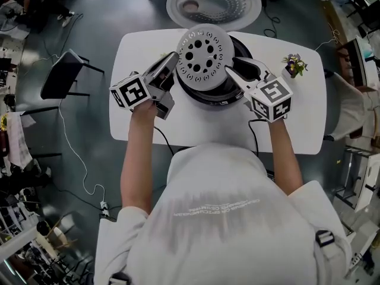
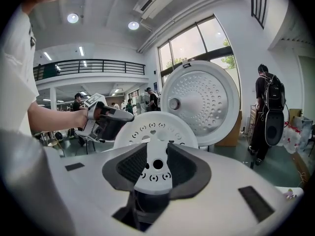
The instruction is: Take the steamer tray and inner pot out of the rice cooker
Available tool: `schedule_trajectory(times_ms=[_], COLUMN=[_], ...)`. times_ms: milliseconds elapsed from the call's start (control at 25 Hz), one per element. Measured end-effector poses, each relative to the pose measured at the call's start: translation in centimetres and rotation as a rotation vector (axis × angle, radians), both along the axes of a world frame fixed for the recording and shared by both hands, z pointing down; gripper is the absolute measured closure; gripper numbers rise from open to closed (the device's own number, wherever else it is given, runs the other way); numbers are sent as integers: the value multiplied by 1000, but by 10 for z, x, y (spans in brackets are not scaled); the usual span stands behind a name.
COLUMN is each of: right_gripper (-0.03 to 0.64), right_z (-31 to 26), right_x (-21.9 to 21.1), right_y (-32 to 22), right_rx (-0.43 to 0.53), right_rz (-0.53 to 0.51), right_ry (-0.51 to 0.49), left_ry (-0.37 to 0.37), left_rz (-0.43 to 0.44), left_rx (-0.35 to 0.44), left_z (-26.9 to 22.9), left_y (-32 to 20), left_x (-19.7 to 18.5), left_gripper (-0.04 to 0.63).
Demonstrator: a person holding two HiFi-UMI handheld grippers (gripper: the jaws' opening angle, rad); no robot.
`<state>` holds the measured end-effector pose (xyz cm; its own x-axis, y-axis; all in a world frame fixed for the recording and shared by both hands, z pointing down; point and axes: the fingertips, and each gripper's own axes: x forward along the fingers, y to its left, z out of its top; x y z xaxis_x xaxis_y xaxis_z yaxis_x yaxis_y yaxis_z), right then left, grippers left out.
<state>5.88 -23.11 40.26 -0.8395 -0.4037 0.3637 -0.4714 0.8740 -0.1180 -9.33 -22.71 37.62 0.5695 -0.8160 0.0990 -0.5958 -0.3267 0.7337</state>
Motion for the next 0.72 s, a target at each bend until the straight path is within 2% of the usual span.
schedule_trajectory(times_ms=[240, 520, 720], right_gripper=[471, 472, 474], right_z=[4, -3, -8], right_x=[-13, -42, -67], right_y=[1, 8, 13], right_rx=[-13, -4, -1], right_rz=[-22, -64, -108], right_ry=[-6, -12, -17], left_ry=[128, 131, 151], left_rz=[-31, -86, -163], left_rx=[37, 104, 136], left_z=[-11, -37, -47], left_y=[10, 28, 45], left_x=[-14, -49, -87], left_gripper=[581, 581, 581])
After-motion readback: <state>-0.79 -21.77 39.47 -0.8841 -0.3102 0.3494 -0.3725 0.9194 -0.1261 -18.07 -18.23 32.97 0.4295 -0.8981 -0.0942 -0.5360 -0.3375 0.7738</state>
